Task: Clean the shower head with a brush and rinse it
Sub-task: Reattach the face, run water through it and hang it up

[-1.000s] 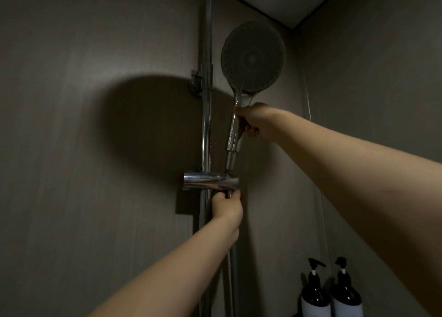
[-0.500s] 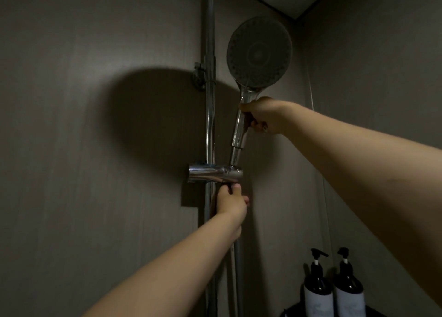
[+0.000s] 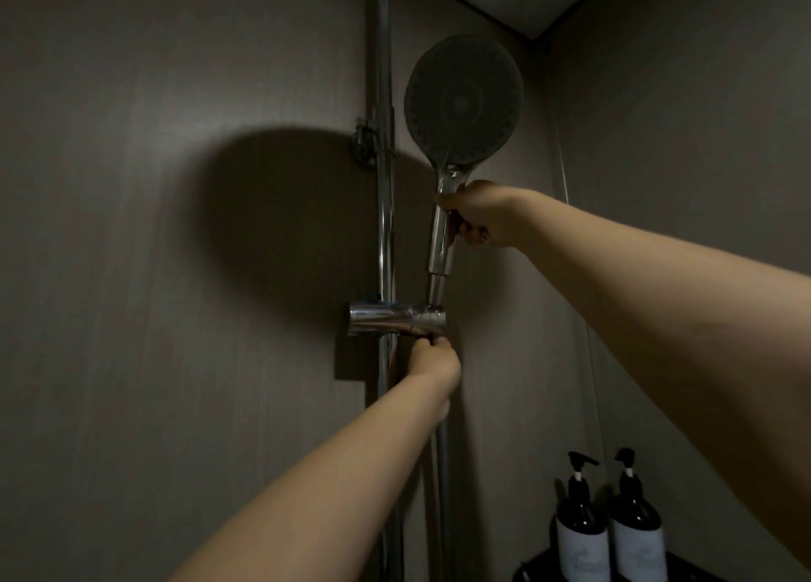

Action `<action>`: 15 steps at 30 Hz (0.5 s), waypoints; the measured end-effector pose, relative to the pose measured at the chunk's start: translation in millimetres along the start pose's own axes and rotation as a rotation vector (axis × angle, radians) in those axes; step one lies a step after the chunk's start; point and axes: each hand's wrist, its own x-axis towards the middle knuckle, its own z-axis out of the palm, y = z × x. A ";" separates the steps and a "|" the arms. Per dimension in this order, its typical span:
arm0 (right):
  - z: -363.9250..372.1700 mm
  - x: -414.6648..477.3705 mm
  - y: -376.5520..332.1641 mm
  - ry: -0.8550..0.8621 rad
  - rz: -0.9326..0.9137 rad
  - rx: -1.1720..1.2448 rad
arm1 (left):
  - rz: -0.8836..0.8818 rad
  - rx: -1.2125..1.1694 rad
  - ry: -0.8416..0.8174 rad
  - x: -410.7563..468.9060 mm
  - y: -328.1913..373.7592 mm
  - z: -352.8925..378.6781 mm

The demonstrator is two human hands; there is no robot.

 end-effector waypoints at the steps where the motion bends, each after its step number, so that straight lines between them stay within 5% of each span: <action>1: 0.4 1.0 1.3 -0.006 0.000 0.008 | 0.003 -0.004 0.006 -0.1 -0.7 0.9; 15: 17.9 2.4 28.0 -0.136 0.042 0.031 | -0.076 -0.013 -0.011 -4.1 -20.6 -4.7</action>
